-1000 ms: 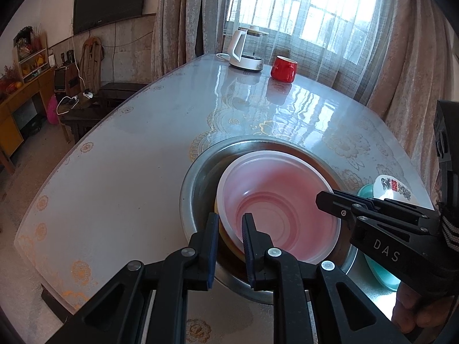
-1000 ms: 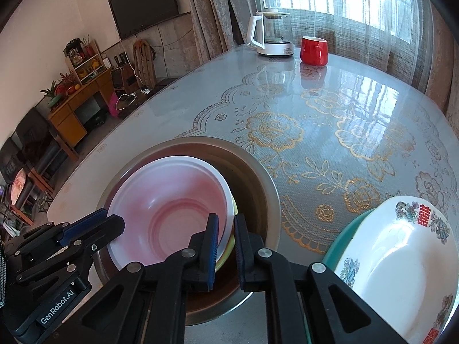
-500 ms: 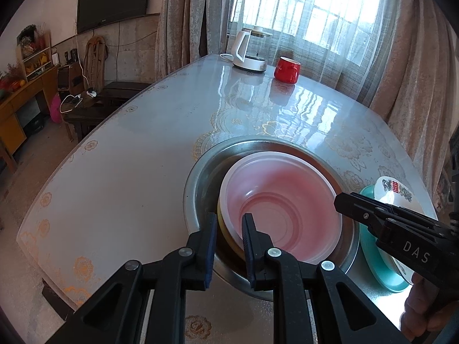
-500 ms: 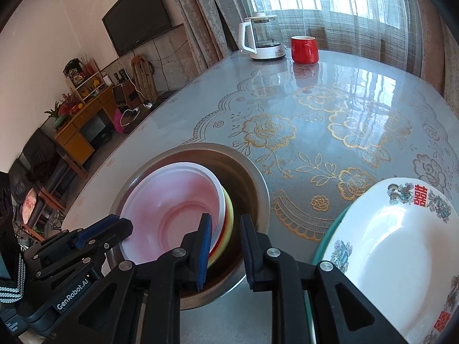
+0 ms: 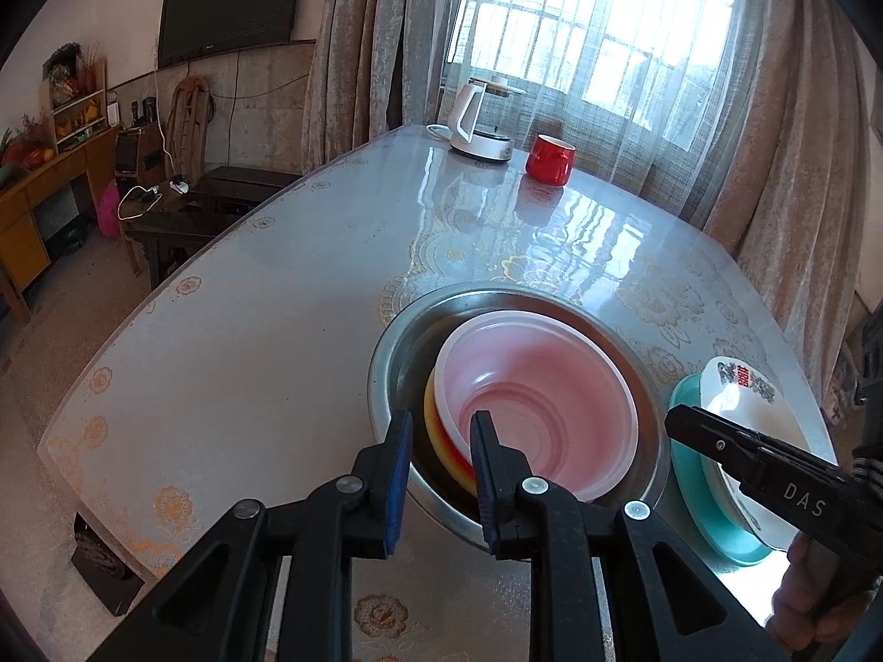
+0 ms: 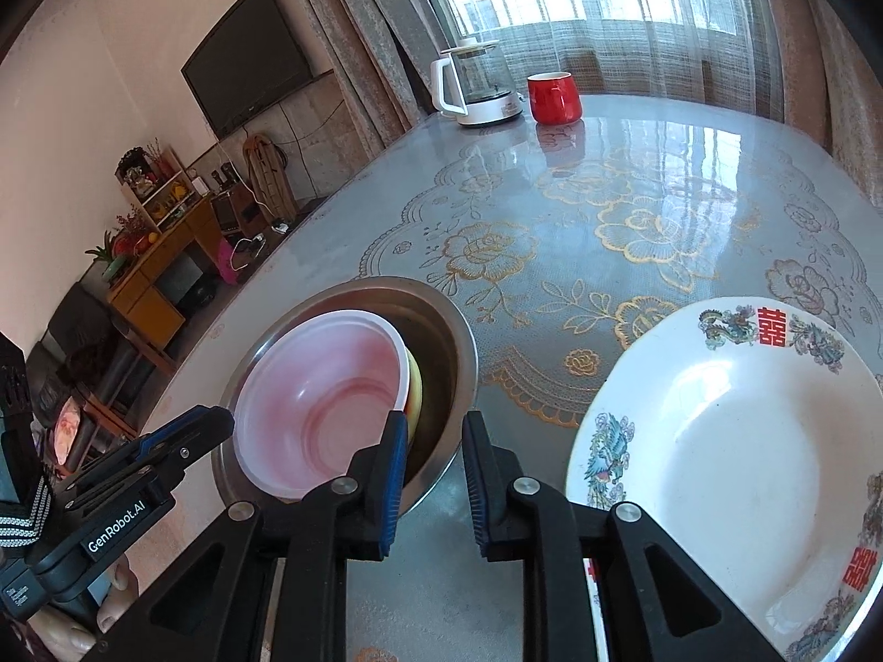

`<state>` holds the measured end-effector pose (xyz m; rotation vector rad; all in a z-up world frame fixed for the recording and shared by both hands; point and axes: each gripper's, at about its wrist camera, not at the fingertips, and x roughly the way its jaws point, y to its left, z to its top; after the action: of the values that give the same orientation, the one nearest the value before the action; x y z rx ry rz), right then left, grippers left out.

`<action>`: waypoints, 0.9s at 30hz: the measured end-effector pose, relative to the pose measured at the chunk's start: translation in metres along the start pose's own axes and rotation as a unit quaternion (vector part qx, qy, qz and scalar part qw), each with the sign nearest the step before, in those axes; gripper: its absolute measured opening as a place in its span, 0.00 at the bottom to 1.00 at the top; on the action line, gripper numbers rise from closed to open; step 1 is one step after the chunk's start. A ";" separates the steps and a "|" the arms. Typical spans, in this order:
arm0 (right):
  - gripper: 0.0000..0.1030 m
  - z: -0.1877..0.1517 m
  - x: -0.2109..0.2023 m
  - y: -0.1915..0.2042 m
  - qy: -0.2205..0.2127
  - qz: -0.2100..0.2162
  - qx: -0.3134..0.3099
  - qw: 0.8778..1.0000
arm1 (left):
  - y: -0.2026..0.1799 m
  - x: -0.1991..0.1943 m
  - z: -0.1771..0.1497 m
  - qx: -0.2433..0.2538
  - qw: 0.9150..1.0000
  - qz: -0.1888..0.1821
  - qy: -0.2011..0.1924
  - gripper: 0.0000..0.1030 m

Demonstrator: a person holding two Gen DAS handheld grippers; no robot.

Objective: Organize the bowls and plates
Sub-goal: 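Open the left gripper to release the red bowl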

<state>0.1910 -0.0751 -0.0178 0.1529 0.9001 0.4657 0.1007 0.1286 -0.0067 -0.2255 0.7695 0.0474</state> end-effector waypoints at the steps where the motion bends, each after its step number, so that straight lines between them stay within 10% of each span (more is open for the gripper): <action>1: 0.20 -0.001 -0.001 -0.001 0.000 0.000 0.002 1.000 | 0.001 -0.002 -0.001 0.000 1.000 0.002 -0.003 0.21; 27: 0.29 -0.022 0.006 0.010 0.016 0.029 -0.012 0.999 | 0.014 0.000 -0.019 -0.009 1.000 0.017 -0.018 0.21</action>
<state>0.1731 -0.0645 -0.0325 0.1512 0.9226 0.5342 0.0861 0.1384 -0.0230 -0.2278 0.7375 0.0897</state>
